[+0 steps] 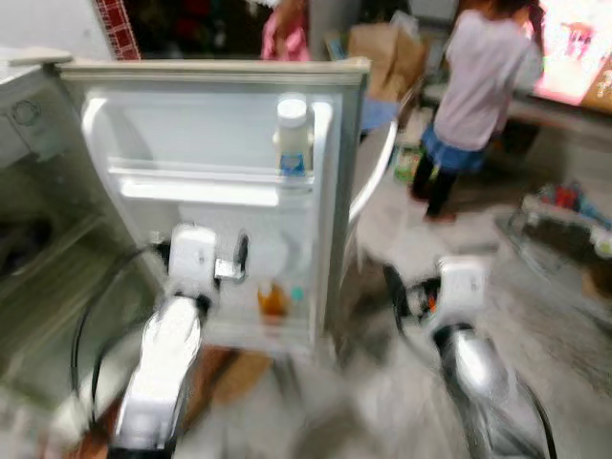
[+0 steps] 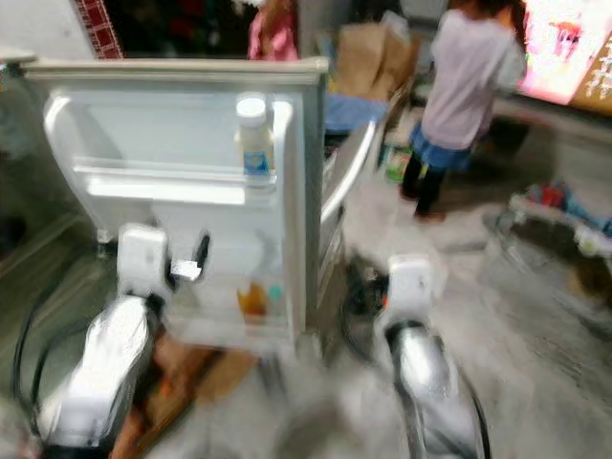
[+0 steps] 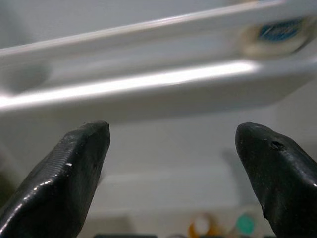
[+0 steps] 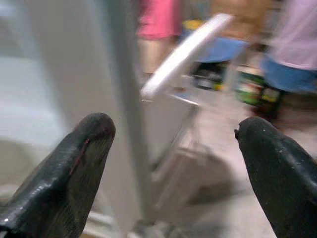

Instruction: Restocking fridge

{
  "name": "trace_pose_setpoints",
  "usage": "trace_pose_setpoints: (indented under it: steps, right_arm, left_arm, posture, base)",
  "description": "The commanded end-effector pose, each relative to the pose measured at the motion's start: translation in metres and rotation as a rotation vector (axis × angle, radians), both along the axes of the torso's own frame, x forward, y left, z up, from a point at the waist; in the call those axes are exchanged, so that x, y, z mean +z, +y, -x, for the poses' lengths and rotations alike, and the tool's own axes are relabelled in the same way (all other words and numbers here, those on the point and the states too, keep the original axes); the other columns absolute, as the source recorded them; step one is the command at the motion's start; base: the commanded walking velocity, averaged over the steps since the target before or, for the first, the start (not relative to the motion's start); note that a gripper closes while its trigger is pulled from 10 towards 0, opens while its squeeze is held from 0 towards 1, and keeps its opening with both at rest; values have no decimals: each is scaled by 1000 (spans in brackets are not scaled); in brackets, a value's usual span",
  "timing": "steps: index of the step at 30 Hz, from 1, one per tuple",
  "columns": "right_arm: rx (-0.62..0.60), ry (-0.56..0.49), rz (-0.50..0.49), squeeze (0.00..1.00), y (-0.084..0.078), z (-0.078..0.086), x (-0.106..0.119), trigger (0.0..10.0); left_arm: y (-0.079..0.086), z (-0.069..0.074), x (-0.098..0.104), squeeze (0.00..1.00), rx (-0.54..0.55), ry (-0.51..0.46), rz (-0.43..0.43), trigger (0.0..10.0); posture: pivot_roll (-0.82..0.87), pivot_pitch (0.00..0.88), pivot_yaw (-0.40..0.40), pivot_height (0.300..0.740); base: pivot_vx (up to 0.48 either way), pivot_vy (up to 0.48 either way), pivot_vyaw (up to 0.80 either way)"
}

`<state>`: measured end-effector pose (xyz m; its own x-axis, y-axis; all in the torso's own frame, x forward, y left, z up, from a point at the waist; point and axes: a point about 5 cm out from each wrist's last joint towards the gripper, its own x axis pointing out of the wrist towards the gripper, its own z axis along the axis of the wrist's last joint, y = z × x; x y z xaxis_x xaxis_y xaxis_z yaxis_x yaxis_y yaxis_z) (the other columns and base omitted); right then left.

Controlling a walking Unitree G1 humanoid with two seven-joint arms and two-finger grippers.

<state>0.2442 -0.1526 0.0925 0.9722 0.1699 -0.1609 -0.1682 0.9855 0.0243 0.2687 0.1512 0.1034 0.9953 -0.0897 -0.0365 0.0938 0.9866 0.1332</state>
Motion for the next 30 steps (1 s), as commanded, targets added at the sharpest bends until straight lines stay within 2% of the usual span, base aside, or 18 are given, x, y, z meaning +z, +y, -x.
trace_pose_setpoints:
  steps: [1,9,17,22,30]
  right_arm:
    - [14,-10,25,0,-4,-4,1,10000]
    - [54,-105,35,0,-3,-22,16,10000]
    - [91,-133,46,0,3,-23,17,10000]
    - [95,-206,70,0,5,-31,26,10000]
    - [109,-208,61,0,7,-38,27,10000]
  left_arm:
    - [-3,-1,3,0,-13,-6,-6,10000]
    - [-2,-4,4,0,-11,-8,-22,10000]
    - [-1,-4,3,0,2,-3,-29,10000]
    - [1,-5,0,0,23,8,-38,10000]
    - [0,-5,0,0,31,10,-34,10000]
  posture:
    - [40,0,37,740]
    - [45,0,41,740]
    - [48,0,43,740]
    - [45,0,45,740]
    - [46,0,41,740]
  base:
    - [0,-420,794]
    - [0,-378,789]
    - [0,-350,788]
    - [0,-320,774]
    - [0,-170,748]
